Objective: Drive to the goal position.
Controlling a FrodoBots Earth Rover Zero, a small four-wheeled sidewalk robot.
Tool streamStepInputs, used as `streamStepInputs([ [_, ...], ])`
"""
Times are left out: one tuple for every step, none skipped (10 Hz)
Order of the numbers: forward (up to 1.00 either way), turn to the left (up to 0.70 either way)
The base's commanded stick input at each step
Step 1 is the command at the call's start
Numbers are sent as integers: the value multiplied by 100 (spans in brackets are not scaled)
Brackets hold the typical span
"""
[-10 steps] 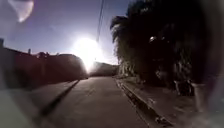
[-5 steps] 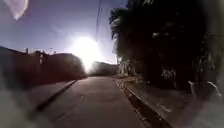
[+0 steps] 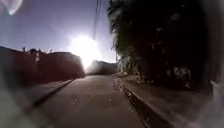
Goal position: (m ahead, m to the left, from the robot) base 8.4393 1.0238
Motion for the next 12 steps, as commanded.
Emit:
streamStepInputs([
  [100,15],
  [100,15],
  [100,15],
  [100,4],
  [100,0],
  [100,0],
  [100,0],
  [100,0],
  [100,0],
  [100,0],
  [100,0],
  [100,0],
])
